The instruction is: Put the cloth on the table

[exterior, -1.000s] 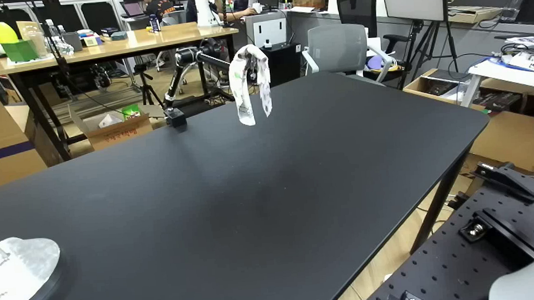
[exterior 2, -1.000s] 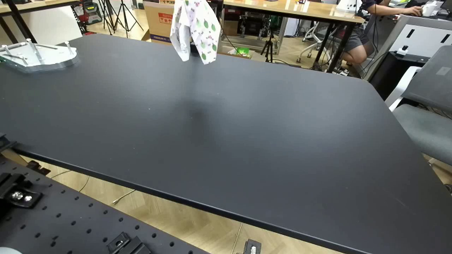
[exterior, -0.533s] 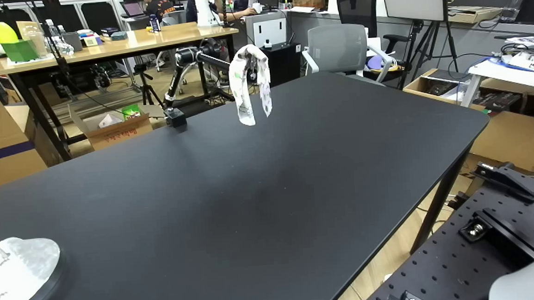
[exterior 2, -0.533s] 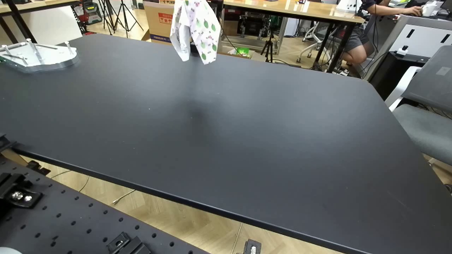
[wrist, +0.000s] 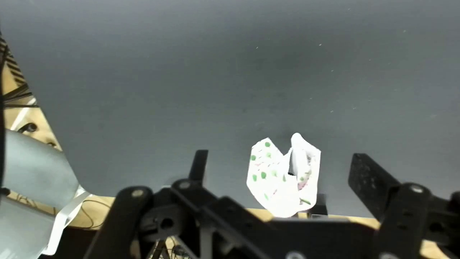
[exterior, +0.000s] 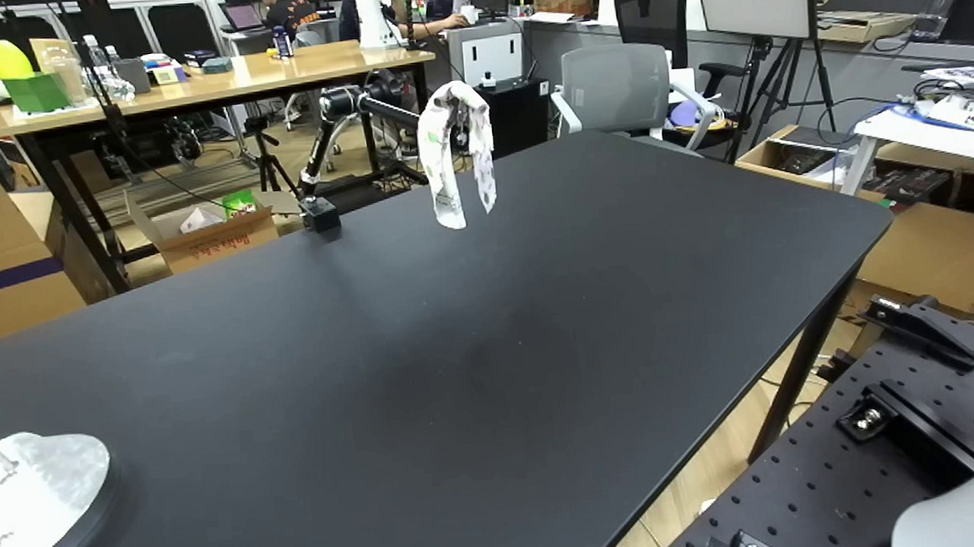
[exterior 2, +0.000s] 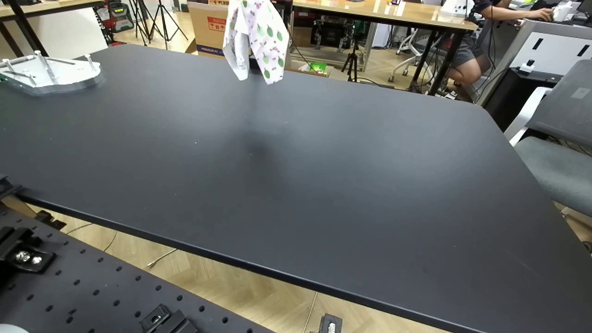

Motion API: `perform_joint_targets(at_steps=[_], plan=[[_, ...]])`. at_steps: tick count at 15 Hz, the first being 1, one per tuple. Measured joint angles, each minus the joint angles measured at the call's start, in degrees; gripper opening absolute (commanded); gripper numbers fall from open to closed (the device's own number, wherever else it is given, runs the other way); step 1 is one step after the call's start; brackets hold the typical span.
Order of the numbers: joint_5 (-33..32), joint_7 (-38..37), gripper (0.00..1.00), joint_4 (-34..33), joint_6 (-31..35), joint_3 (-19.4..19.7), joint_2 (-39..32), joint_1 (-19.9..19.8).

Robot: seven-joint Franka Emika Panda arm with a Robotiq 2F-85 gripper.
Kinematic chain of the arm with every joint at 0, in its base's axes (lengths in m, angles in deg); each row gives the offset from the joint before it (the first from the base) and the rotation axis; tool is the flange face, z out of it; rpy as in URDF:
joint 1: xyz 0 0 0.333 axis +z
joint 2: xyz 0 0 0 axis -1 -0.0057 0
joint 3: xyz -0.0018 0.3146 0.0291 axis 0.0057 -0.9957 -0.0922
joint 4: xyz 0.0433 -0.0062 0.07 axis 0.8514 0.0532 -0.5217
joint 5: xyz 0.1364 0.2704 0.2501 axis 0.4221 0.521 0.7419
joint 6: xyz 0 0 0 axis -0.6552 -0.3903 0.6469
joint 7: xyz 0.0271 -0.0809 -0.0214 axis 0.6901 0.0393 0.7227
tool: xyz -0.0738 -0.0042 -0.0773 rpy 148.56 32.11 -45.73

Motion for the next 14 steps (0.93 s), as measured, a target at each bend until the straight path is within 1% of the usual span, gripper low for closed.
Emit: perform_joint_targets(at_steps=[3,6,11,14], plan=[[-4.0,-0.6,1.00,1.2,8.2,0.0,-4.9,-2.8],[-5.6,-0.6,1.00,0.9,13.7,0.0,-10.8,-3.4],[-5.7,0.1,1.00,-1.1,18.2,-0.3,-18.4,-2.2],[-5.2,1.7,1.00,-3.2,18.8,-0.1,-22.2,-0.8]])
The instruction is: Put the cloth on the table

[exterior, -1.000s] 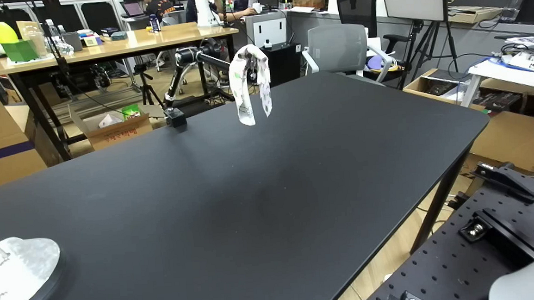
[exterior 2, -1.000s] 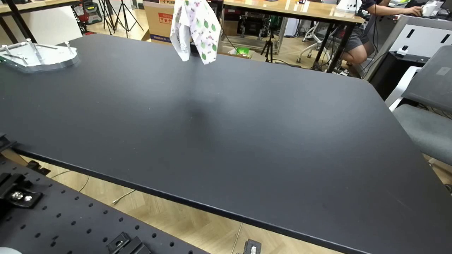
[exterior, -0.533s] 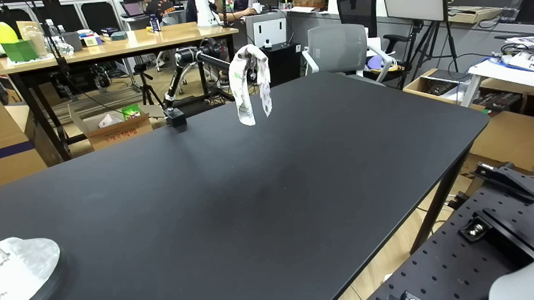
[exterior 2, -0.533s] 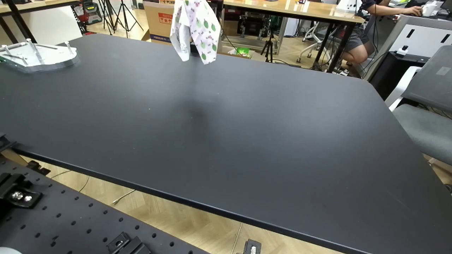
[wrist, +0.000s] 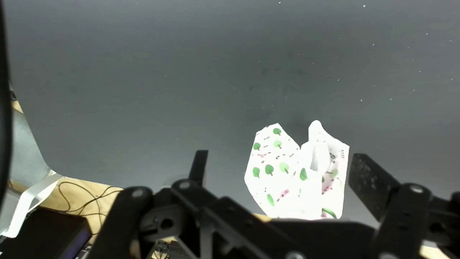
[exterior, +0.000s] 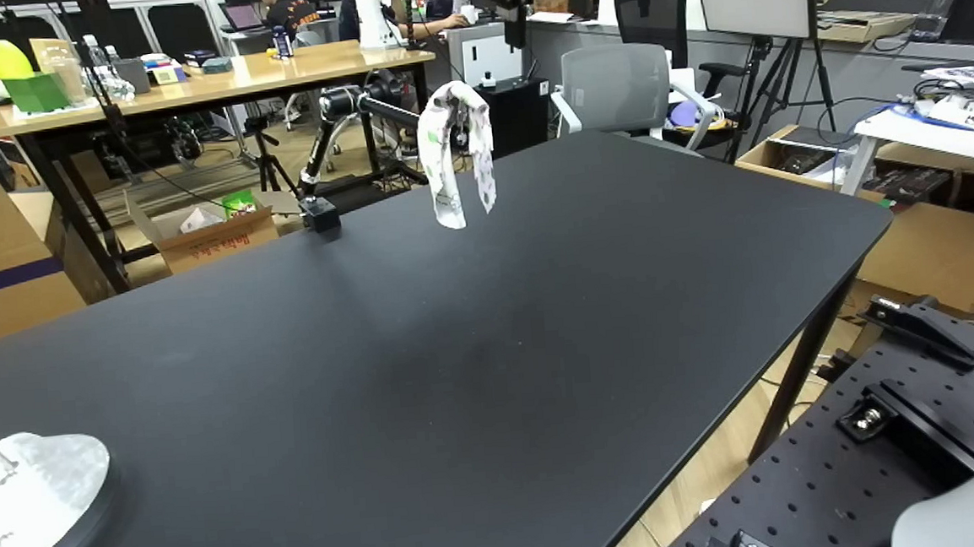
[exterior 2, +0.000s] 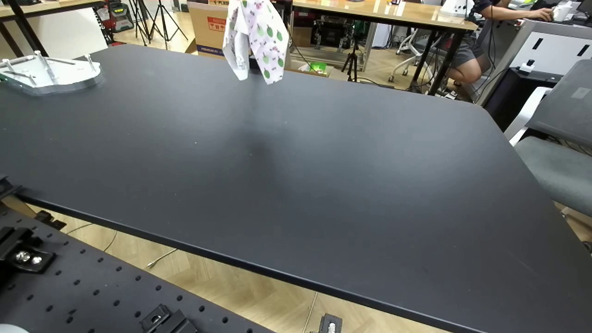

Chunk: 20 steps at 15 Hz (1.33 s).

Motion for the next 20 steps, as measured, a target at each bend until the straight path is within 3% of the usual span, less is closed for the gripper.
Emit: perform_joint_targets(at_steps=[7,18,20], plan=[[2.8,5.0,1.00,-5.5,0.2,1.3,-8.0,2.4],[3.5,3.2,1.00,-7.9,7.7,1.9,-15.5,2.4],[3.5,3.2,0.74,-8.2,7.9,1.9,-16.2,2.5]])
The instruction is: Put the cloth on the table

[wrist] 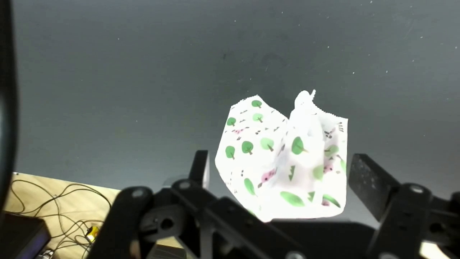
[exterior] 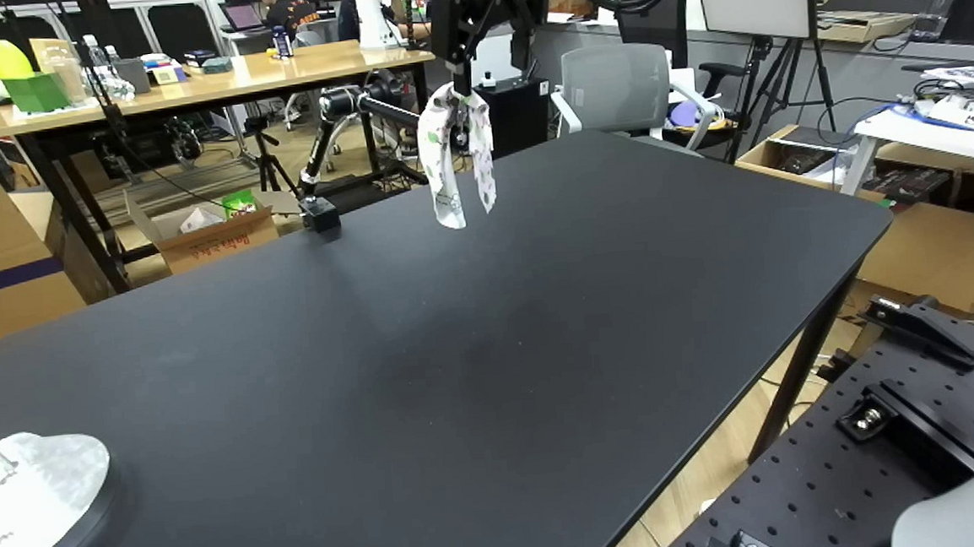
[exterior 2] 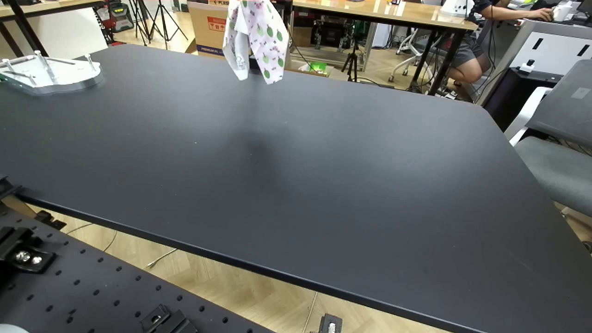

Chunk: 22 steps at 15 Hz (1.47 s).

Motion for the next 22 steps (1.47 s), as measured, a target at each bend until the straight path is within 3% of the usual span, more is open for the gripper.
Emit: perform_joint_targets(at_steps=[9,11,18,22], plan=[[2.0,0.1,0.10,-1.0,0.0,0.0,-1.9,1.0],[2.7,0.2,0.01,-1.1,-0.1,0.0,-2.0,1.1],[6.7,1.6,0.01,-1.2,-0.7,0.0,-1.8,1.4],[10.7,3.4,0.01,-0.9,-2.6,0.0,1.9,2.0]])
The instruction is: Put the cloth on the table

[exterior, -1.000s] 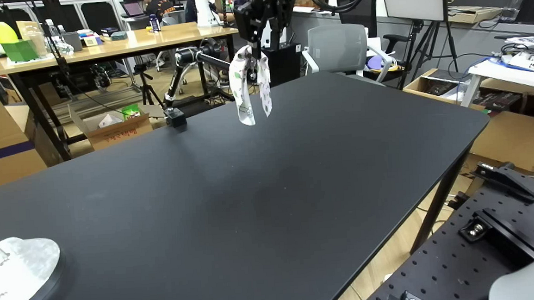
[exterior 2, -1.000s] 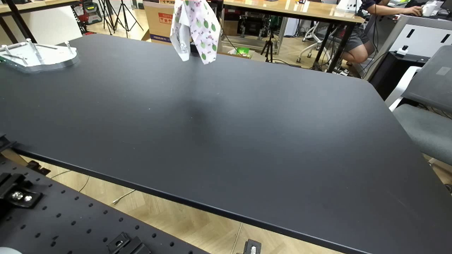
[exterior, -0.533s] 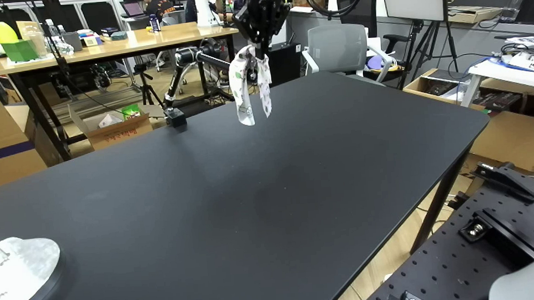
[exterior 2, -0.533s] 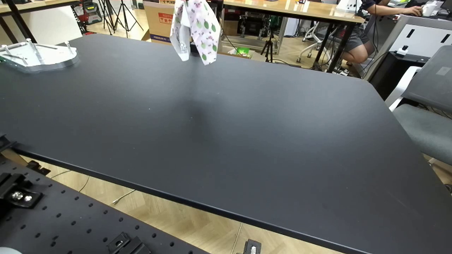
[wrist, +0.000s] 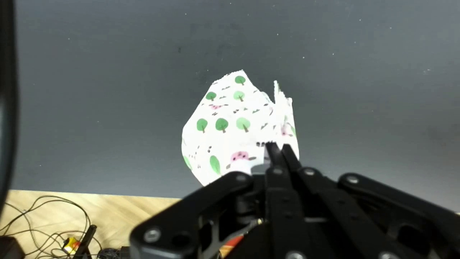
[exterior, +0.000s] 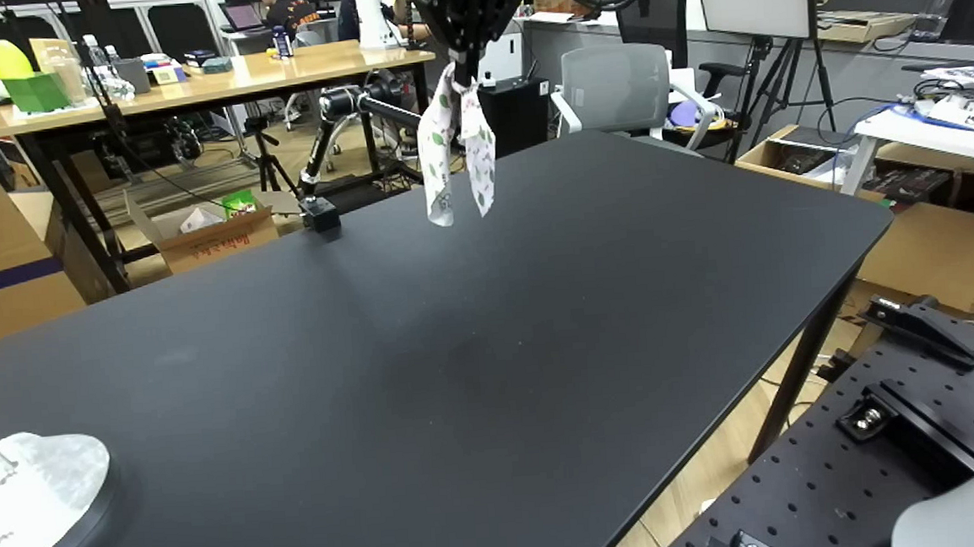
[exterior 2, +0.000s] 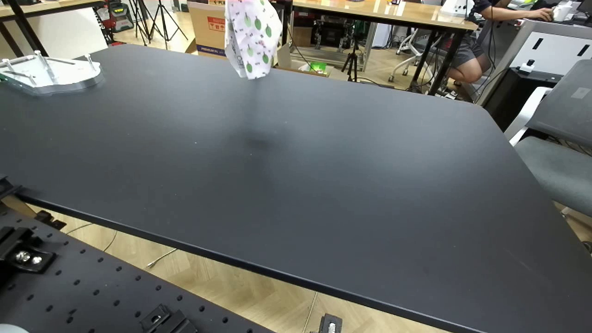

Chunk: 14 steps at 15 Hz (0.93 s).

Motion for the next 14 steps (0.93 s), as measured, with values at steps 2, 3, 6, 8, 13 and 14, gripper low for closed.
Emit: perform_joint_targets(at_steps=[2,3,6,8,13,14], plan=[[0.7,0.1,0.01,0.8,-0.9,0.0,3.5,0.1],[0.7,0.0,0.01,1.4,-1.3,0.1,5.4,0.1],[0.5,-0.4,0.01,4.2,-2.0,0.8,10.9,-0.3],[-0.1,-1.6,0.01,6.7,-1.8,1.1,14.1,-1.2],[-2.7,-9.1,0.01,13.0,2.4,1.5,19.6,-6.8],[-2.9,-10.5,0.01,13.8,3.0,1.7,20.1,-8.1]])
